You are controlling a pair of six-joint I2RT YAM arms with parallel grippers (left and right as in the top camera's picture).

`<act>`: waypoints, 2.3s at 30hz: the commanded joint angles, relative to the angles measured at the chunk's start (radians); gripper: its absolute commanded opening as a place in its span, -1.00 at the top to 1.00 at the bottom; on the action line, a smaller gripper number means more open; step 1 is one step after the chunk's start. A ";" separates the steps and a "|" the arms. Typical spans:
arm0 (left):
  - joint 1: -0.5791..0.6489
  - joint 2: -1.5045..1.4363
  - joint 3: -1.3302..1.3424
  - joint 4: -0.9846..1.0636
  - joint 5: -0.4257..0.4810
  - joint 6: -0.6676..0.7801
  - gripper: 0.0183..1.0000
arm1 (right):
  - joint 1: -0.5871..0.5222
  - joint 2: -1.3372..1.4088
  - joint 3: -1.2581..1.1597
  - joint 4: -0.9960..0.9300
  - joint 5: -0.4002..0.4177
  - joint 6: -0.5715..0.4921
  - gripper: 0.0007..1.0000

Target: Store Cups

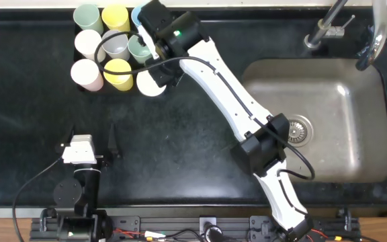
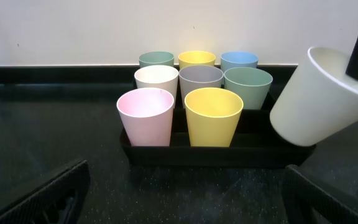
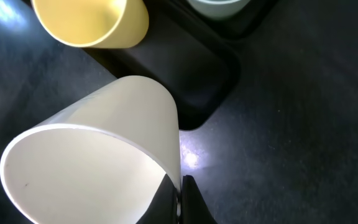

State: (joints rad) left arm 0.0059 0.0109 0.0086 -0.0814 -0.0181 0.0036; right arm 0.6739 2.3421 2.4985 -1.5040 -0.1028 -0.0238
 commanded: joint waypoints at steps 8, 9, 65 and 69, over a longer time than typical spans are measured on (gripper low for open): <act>-0.002 -0.008 0.000 -0.003 0.010 0.015 -1.00 | -0.009 0.026 0.026 0.055 0.051 -0.025 0.92; -0.002 -0.008 0.000 -0.003 0.010 0.015 -1.00 | -0.010 0.026 0.019 0.064 0.051 -0.025 0.91; -0.002 -0.008 0.000 -0.003 0.010 0.015 -1.00 | -0.195 -0.341 -0.098 -0.172 0.283 0.101 -1.00; -0.002 -0.008 0.000 -0.003 0.010 0.015 -1.00 | -0.291 -0.595 -0.503 -0.076 0.333 0.198 -1.00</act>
State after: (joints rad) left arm 0.0059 0.0109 0.0086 -0.0814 -0.0181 0.0036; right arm 0.4393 1.9263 2.2719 -1.6066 0.1497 0.0536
